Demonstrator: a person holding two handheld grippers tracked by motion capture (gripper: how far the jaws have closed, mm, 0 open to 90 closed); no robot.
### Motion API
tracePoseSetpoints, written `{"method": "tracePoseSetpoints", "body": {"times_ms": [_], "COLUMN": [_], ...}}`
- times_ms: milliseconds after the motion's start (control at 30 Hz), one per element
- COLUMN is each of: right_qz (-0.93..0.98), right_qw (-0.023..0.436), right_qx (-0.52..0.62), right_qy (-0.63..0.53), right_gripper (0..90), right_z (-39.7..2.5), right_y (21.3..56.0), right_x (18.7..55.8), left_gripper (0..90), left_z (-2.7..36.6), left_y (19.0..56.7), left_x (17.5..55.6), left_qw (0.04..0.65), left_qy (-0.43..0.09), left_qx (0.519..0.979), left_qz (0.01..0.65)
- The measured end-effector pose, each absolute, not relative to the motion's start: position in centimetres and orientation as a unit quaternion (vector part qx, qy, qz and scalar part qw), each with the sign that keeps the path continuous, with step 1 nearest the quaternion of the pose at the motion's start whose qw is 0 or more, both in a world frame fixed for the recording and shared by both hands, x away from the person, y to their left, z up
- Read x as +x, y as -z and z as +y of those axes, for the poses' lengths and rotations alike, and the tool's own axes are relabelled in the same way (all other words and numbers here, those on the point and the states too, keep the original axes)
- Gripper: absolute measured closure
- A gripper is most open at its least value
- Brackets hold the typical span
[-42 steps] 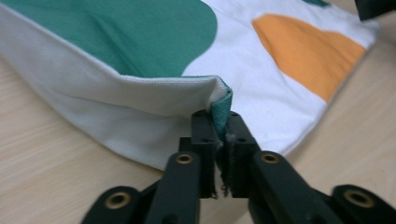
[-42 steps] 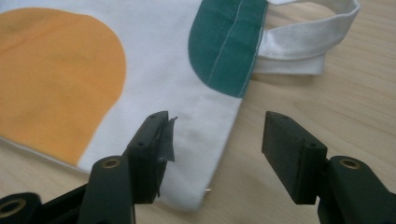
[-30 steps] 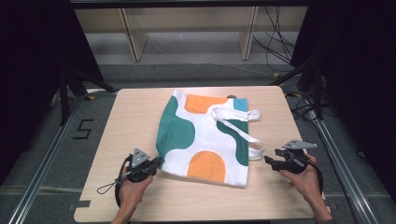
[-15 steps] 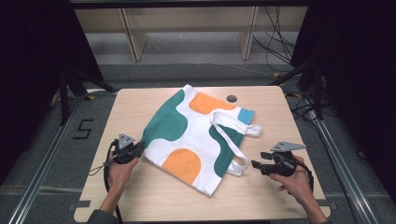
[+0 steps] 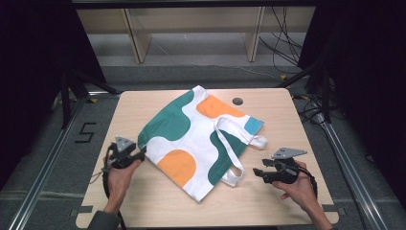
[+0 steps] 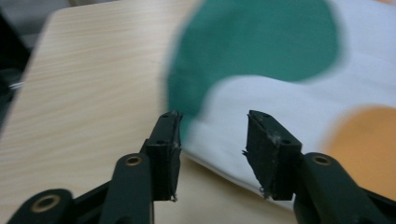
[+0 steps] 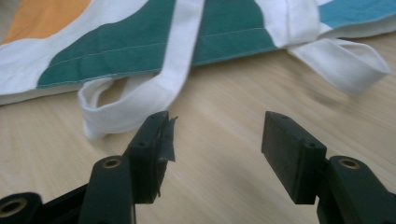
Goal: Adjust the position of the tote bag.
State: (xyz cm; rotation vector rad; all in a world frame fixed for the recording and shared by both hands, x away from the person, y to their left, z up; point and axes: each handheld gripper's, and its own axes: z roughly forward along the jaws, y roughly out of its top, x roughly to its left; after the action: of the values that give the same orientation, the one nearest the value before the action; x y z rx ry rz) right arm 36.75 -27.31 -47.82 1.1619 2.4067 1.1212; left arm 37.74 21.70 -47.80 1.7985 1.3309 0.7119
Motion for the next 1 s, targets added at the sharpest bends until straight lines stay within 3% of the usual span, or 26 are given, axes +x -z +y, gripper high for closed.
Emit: {"method": "tracePoseSetpoints", "body": {"times_ms": [67,100,133,233,333,500,633,800,1000], "right_qz": [0.819,0.822,0.822,0.818,0.819,0.82,0.818,0.824,0.824], "right_qw": [0.117,0.124,0.124,0.126,0.127,0.134,0.129,0.13,0.125], "right_qx": [0.403,0.398,0.398,0.407,0.408,0.406,0.413,0.405,0.408], "right_qy": [-0.392,-0.387,-0.387,-0.387,-0.383,-0.379,-0.378,-0.374,-0.373], "right_gripper": [43.2,43.1,43.1,43.3,43.2,43.1,43.0,42.7,42.4], "right_z": [-27.4,-27.9,-27.9,-27.9,-27.9,-28.2,-28.1,-28.1,-28.2], "right_y": [48.0,48.0,48.0,48.0,48.1,48.0,48.3,48.3,48.3], "right_x": [36.8,37.0,37.0,36.9,37.0,37.2,37.1,37.3,37.2], "left_gripper": [48.4,45.6,44.5,40.7,36.1,27.6,24.2,24.7,35.3], "left_z": [20.3,17.3,17.3,11.9,8.5,5.6,4.0,2.8,3.6], "left_y": [47.7,47.6,47.6,47.6,48.0,49.1,49.9,50.6,50.6], "left_x": [36.5,34.7,34.7,32.8,31.9,31.4,31.3,31.4,32.0], "left_qw": [0.396,0.401,0.401,0.396,0.4,0.375,0.344,0.32,0.318], "left_qy": [-0.268,-0.236,-0.236,-0.185,-0.155,-0.153,-0.182,-0.221,-0.21], "left_qx": [0.716,0.75,0.75,0.817,0.83,0.855,0.869,0.876,0.875], "left_qz": [0.509,0.469,0.469,0.377,0.356,0.324,0.306,0.284,0.299]}}
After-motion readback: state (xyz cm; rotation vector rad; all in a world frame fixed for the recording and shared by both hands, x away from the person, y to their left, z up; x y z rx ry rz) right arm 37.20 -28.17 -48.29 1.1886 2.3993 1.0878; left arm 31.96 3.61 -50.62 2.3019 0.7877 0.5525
